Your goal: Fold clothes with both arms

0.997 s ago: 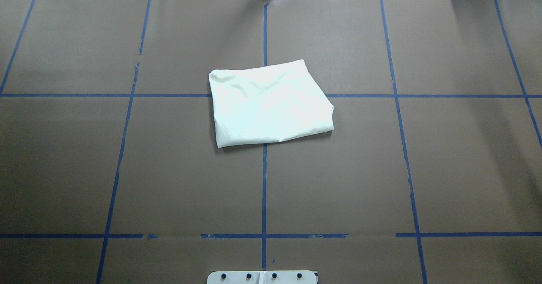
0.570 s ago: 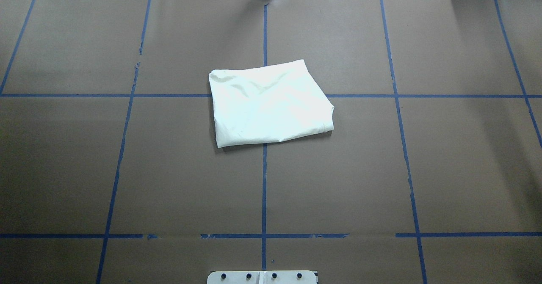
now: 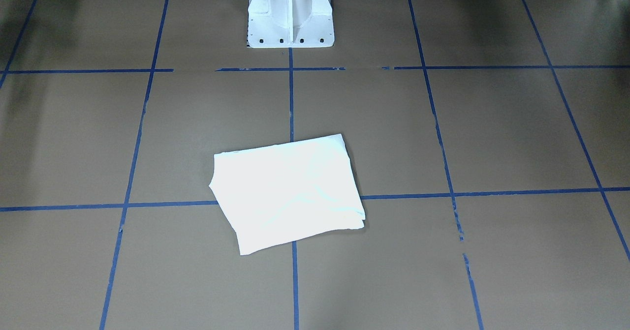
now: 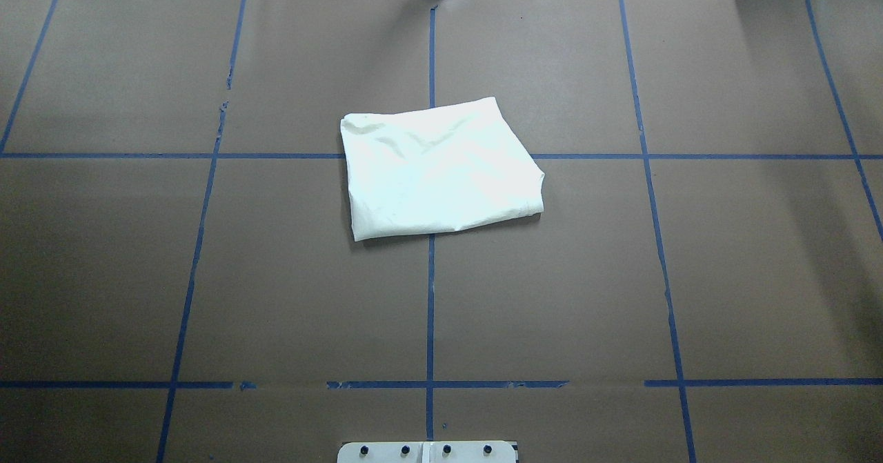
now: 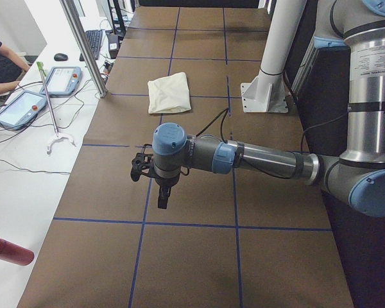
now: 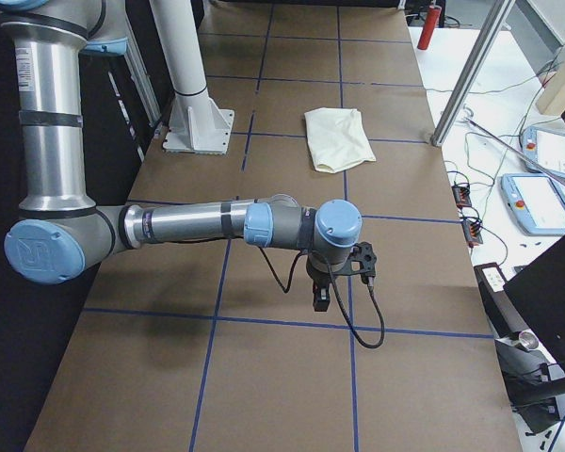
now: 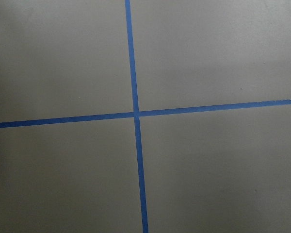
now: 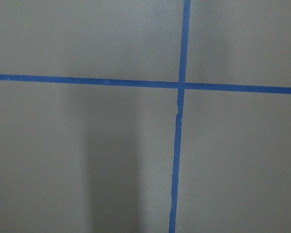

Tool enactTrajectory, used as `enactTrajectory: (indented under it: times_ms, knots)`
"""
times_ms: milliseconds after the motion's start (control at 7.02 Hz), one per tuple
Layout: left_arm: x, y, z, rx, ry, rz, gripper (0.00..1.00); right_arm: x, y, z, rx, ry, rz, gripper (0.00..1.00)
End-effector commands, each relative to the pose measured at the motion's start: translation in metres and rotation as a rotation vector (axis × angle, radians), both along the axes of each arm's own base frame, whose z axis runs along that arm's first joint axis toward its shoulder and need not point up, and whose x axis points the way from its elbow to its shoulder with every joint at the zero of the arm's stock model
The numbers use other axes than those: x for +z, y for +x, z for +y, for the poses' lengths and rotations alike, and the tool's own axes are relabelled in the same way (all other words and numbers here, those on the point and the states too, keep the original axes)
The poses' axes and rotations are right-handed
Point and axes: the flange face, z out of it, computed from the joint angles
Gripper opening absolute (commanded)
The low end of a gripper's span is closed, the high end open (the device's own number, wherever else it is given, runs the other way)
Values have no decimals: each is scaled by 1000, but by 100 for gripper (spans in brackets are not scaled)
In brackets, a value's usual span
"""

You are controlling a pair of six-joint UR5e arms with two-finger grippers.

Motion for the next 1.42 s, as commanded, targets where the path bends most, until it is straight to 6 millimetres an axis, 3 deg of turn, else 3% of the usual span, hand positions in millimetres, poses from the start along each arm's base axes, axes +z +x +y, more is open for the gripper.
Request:
enactTrajectory:
  times_ms: [0, 142, 427, 712, 854, 997, 1282]
  knots:
    - [-4, 1, 12, 1, 11, -3, 100, 5, 2, 2, 57, 26, 31, 100]
    - [-7, 1, 12, 2, 17, -3, 100, 17, 3, 1, 64, 76, 39, 100]
    - [-4, 1, 12, 1, 11, -9, 100, 13, 5, -5, 63, 105, 66, 100]
    - [12, -2, 21, -6, -29, -80, 100, 11, 8, -8, 58, 121, 115, 100]
    - [25, -1, 35, -3, -79, -78, 100, 10, 1, -11, 42, 125, 122, 100]
    - [19, -1, 38, -1, -112, -76, 100, 11, -11, -15, 14, 123, 155, 100]
    - [18, 4, 38, 13, -148, -76, 100, 14, -14, -10, 6, 117, 142, 100]
